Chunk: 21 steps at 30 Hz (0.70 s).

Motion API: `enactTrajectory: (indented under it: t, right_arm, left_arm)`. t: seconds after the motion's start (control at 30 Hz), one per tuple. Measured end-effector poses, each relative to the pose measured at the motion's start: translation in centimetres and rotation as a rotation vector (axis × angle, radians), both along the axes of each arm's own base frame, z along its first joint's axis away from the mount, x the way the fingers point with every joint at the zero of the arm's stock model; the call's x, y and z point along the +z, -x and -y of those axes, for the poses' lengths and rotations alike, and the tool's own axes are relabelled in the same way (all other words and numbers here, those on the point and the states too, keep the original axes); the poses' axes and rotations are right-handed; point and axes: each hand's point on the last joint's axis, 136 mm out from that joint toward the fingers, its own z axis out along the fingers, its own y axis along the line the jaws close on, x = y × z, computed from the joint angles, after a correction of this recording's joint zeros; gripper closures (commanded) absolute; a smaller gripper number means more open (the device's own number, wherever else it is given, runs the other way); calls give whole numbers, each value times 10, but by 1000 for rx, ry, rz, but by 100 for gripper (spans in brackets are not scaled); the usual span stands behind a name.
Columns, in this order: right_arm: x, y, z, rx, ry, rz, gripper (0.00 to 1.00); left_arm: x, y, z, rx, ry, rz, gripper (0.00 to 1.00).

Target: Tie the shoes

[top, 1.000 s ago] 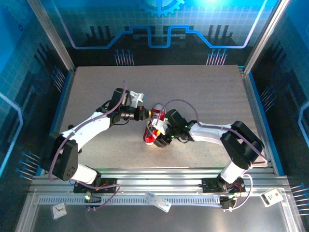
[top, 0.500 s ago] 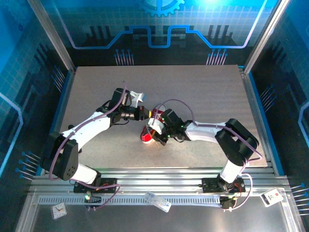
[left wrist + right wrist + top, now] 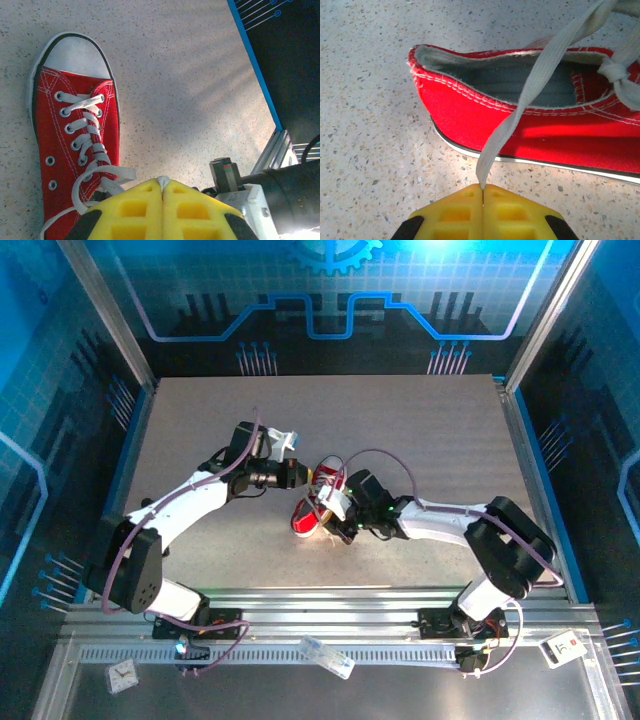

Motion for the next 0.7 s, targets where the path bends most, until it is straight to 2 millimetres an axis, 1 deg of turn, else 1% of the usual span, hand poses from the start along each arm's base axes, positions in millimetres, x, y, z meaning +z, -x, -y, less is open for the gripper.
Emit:
enactTrajectory:
  t: [0.07, 0.2, 0.33, 0.47, 0.7]
  right_arm:
    - [6, -2, 4, -15, -4, 10, 100]
    - [18, -14, 17, -76, -7, 35, 100]
    - [20, -21, 31, -122, 6, 27, 100]
    - [17, -19, 40, -145, 17, -1, 100]
    - [9, -8, 43, -144, 30, -71, 100]
  left_arm:
    - [-3, 1, -1, 1, -2, -6, 100]
    - [-14, 6, -4, 4, -8, -24, 100]
    - [-27, 10, -9, 14, -14, -47, 100]
    - [-30, 8, -13, 26, -4, -41, 100]
    - [-36, 2, -25, 64, 20, -43, 100]
